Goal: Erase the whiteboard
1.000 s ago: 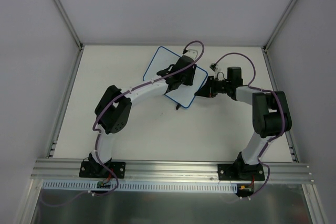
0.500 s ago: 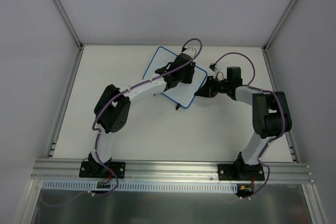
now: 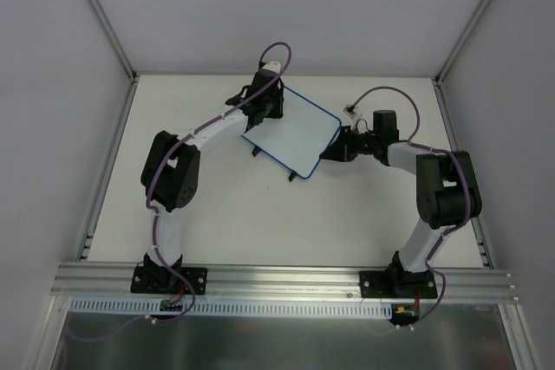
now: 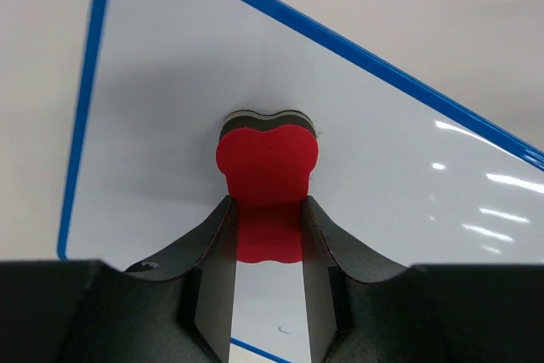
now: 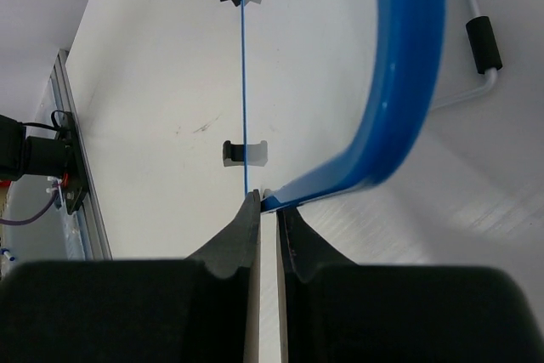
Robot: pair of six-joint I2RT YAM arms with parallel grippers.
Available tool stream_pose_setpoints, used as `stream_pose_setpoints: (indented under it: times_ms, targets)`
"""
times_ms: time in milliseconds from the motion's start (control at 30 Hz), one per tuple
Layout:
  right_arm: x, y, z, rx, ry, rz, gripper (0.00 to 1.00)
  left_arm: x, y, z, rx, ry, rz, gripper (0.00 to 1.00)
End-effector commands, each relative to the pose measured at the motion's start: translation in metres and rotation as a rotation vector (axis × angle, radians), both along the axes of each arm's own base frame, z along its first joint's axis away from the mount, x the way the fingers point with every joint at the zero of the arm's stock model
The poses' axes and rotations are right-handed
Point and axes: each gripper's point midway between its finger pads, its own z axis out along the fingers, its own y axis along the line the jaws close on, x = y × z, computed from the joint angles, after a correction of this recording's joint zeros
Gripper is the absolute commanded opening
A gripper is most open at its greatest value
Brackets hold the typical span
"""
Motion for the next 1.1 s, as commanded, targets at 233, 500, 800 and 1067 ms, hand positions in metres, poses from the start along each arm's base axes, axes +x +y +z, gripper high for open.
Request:
stream_pose_setpoints:
  times_ms: [233, 500, 800, 1067]
  targets:
    - [-0.029, 0.017, -0.011, -0.023, 0.008, 0.117, 0.0, 0.024, 0.064, -0.033, 0.074, 0.074, 0.085, 0.0]
    - [-0.028, 0.018, -0.011, -0.021, 0.01, 0.118, 0.0, 0.015, 0.049, -0.035, 0.048, 0.097, 0.009, 0.0]
    - [-0.028, 0.018, -0.011, -0.019, 0.012, 0.12, 0.0, -0.044, 0.02, -0.063, 0.012, 0.197, 0.012, 0.0]
    - [-0.026, 0.019, -0.011, -0.017, 0.012, 0.123, 0.0, -0.084, 0.001, -0.081, -0.024, 0.251, 0.035, 0.0]
